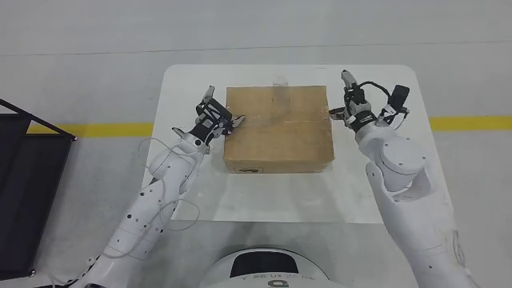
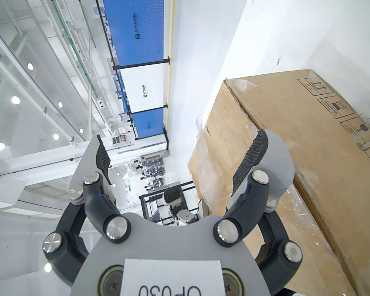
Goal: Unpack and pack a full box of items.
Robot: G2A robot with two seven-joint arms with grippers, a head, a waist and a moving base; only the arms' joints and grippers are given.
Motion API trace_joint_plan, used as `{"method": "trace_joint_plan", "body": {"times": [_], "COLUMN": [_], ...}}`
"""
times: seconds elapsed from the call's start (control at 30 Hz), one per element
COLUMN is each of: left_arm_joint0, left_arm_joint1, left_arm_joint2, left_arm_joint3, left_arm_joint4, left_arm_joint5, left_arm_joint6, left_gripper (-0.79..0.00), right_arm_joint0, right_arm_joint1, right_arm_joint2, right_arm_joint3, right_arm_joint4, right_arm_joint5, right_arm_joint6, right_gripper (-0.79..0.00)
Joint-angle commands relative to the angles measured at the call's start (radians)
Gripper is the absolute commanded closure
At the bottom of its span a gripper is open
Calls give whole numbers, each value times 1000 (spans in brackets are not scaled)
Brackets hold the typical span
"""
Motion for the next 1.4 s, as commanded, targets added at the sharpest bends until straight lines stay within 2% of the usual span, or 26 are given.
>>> {"method": "trace_joint_plan", "body": {"times": [0.0, 0.1, 0.17, 0.27, 0.47, 0.53, 0.77, 0.9, 1.13, 1.37], "left_arm_joint0": [0, 0, 0, 0, 0, 0, 0, 0, 0, 0], "left_arm_joint1": [0, 0, 0, 0, 0, 0, 0, 0, 0, 0], "left_arm_joint2": [0, 0, 0, 0, 0, 0, 0, 0, 0, 0], "left_arm_joint3": [0, 0, 0, 0, 0, 0, 0, 0, 0, 0], "left_arm_joint4": [0, 0, 0, 0, 0, 0, 0, 0, 0, 0], "left_arm_joint5": [0, 0, 0, 0, 0, 0, 0, 0, 0, 0], "left_arm_joint6": [0, 0, 0, 0, 0, 0, 0, 0, 0, 0], "left_gripper": [-785, -785, -785, -785, -785, -785, -785, -785, -785, -785], "right_arm_joint0": [0, -1, 12, 28, 140, 173, 169, 180, 231, 308], "right_arm_joint1": [0, 0, -5, 4, 11, 10, 10, 13, 0, -40], "right_arm_joint2": [0, 2, -34, -183, -422, -459, -476, -595, -744, -852], "right_arm_joint3": [0, 7, -16, -77, -51, -40, -24, 10, 56, 132], "right_arm_joint4": [0, -5, -77, -392, -836, -897, -930, -1196, -1537, -1792], "right_arm_joint5": [0, 4, 50, 118, 277, 314, 297, 298, 399, 419], "right_arm_joint6": [0, -10, -109, -104, 32, 89, 88, 118, 328, 569], "right_gripper": [-785, -785, -785, -785, -785, -785, -785, -785, -785, -785]}}
